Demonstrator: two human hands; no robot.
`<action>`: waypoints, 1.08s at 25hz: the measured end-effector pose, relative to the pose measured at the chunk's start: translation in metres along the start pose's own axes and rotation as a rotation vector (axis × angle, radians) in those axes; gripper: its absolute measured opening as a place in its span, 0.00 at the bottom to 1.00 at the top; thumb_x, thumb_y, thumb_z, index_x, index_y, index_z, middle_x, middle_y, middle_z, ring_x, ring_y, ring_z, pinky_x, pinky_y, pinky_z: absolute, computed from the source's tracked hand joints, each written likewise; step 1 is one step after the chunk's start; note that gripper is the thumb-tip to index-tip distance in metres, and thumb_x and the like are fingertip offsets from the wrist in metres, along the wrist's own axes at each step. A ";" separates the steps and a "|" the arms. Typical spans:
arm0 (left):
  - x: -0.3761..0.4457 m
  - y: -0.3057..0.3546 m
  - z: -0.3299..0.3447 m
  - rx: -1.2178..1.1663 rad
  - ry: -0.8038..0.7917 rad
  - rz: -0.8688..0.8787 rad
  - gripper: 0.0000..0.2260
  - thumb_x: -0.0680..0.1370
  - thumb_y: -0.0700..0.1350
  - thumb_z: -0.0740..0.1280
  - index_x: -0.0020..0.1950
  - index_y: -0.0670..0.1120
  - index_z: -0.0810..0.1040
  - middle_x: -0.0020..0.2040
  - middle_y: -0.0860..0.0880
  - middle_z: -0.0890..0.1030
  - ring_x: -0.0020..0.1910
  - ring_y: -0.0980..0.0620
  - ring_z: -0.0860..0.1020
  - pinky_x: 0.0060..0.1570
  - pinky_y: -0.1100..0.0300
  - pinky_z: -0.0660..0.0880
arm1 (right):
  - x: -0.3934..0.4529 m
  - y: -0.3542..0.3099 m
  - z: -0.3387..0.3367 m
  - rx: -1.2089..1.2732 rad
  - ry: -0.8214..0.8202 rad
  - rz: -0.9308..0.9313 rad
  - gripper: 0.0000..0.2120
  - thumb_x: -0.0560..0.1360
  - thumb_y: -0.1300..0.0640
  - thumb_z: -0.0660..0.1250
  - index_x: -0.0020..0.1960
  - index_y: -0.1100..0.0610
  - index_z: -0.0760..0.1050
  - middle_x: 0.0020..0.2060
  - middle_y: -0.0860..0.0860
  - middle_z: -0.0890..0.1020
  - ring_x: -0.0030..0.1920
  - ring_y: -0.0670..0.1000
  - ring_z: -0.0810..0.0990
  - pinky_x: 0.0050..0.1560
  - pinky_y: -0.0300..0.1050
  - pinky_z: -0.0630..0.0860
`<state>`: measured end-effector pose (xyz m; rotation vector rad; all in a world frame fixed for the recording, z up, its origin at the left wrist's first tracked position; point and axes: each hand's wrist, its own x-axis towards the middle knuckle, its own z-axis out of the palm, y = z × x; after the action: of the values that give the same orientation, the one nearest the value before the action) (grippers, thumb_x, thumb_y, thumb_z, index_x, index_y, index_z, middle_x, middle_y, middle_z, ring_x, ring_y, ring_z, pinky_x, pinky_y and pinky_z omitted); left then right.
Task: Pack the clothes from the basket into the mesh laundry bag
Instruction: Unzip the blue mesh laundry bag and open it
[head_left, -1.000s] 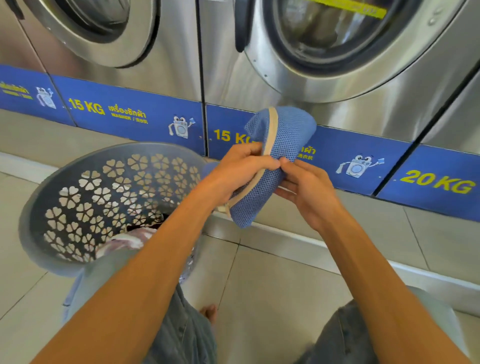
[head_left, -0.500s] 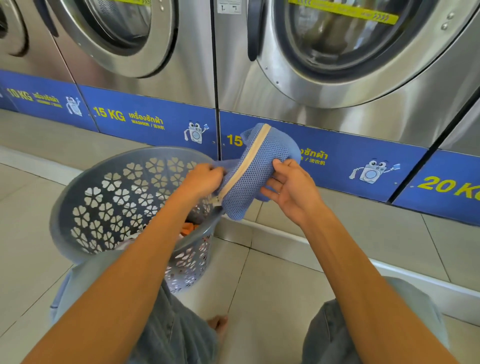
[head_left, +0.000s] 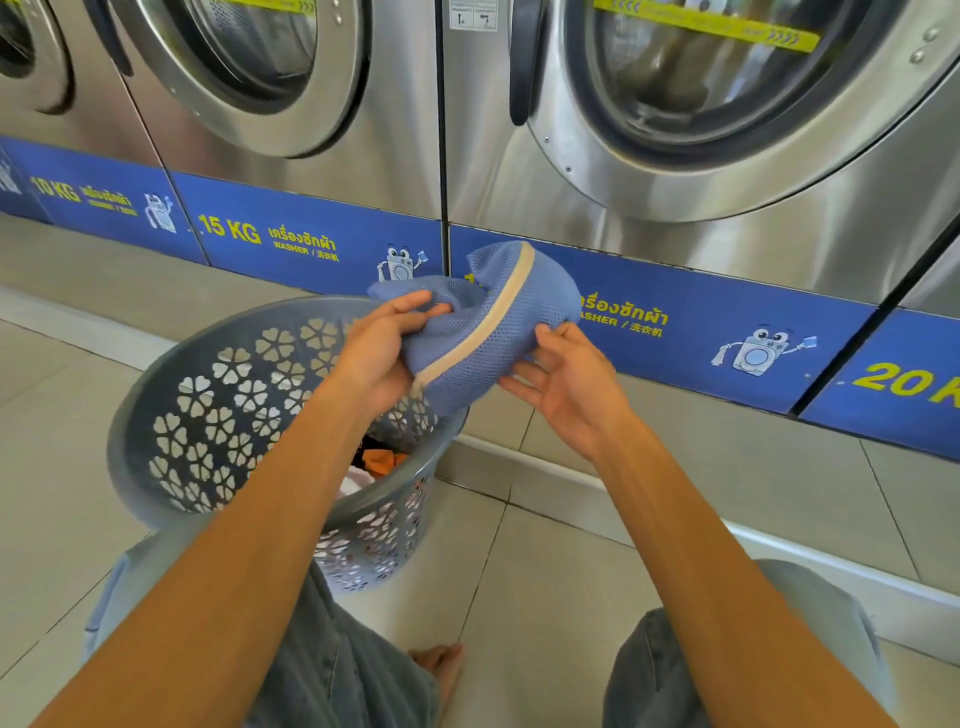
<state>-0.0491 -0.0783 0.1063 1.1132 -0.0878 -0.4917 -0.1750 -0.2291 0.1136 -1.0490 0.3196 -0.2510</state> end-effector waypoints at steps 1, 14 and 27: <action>-0.004 -0.003 0.008 0.018 -0.065 -0.021 0.12 0.82 0.34 0.58 0.59 0.43 0.78 0.57 0.44 0.83 0.52 0.50 0.83 0.45 0.58 0.82 | -0.003 -0.009 -0.005 0.030 0.025 -0.033 0.08 0.80 0.58 0.59 0.43 0.53 0.71 0.39 0.48 0.85 0.43 0.52 0.85 0.45 0.50 0.81; -0.021 -0.041 0.048 0.485 -0.222 -0.227 0.16 0.72 0.42 0.76 0.58 0.44 0.79 0.55 0.43 0.85 0.50 0.47 0.84 0.48 0.50 0.83 | -0.011 -0.013 -0.089 -1.244 0.443 -0.024 0.12 0.70 0.51 0.59 0.35 0.58 0.73 0.35 0.56 0.86 0.38 0.58 0.85 0.44 0.58 0.83; -0.029 -0.063 0.044 0.729 -0.232 -0.203 0.18 0.75 0.36 0.73 0.64 0.40 0.78 0.56 0.43 0.85 0.56 0.46 0.84 0.55 0.51 0.82 | -0.024 0.029 -0.048 -1.328 -0.051 -0.010 0.17 0.75 0.45 0.66 0.37 0.56 0.82 0.35 0.52 0.87 0.36 0.49 0.86 0.48 0.47 0.82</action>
<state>-0.1096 -0.1251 0.0757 1.7836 -0.3823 -0.8037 -0.2133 -0.2459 0.0697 -2.3587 0.4384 0.0188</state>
